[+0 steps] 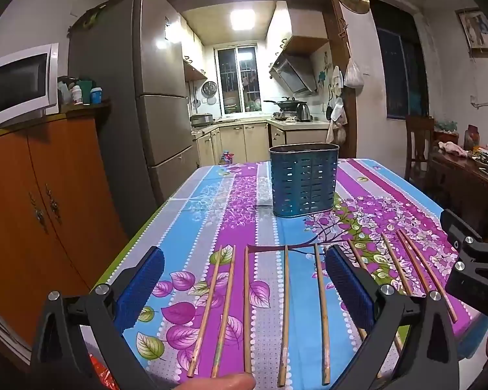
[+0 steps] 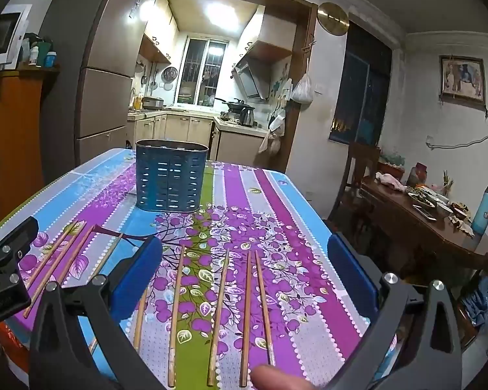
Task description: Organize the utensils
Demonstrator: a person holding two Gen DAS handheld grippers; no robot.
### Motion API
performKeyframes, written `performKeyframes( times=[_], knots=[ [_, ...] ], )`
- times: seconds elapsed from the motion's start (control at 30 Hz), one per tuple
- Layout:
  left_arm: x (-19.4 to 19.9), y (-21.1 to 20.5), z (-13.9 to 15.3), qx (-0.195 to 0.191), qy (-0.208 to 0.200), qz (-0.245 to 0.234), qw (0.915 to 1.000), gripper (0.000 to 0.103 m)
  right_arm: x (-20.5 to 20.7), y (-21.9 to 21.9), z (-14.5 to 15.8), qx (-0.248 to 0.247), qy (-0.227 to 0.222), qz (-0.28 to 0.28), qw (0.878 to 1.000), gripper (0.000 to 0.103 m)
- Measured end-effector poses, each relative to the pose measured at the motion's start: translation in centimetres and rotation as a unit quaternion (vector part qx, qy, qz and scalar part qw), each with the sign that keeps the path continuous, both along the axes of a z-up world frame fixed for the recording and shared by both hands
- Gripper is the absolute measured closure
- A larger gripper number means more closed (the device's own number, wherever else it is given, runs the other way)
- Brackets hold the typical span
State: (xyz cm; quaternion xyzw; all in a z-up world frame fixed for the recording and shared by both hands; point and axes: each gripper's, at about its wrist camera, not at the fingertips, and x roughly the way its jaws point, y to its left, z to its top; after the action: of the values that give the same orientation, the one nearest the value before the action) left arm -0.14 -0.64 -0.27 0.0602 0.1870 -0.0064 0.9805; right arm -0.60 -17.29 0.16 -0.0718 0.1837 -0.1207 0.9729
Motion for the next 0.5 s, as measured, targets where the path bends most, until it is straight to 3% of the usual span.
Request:
performKeyframes(
  times=[0.5],
  knots=[
    [0.12,0.05,-0.5,0.005,0.0,0.005,1.0,0.004,0.54,0.07,0.44,0.001,0.012,-0.001,1.0,0.005]
  ],
)
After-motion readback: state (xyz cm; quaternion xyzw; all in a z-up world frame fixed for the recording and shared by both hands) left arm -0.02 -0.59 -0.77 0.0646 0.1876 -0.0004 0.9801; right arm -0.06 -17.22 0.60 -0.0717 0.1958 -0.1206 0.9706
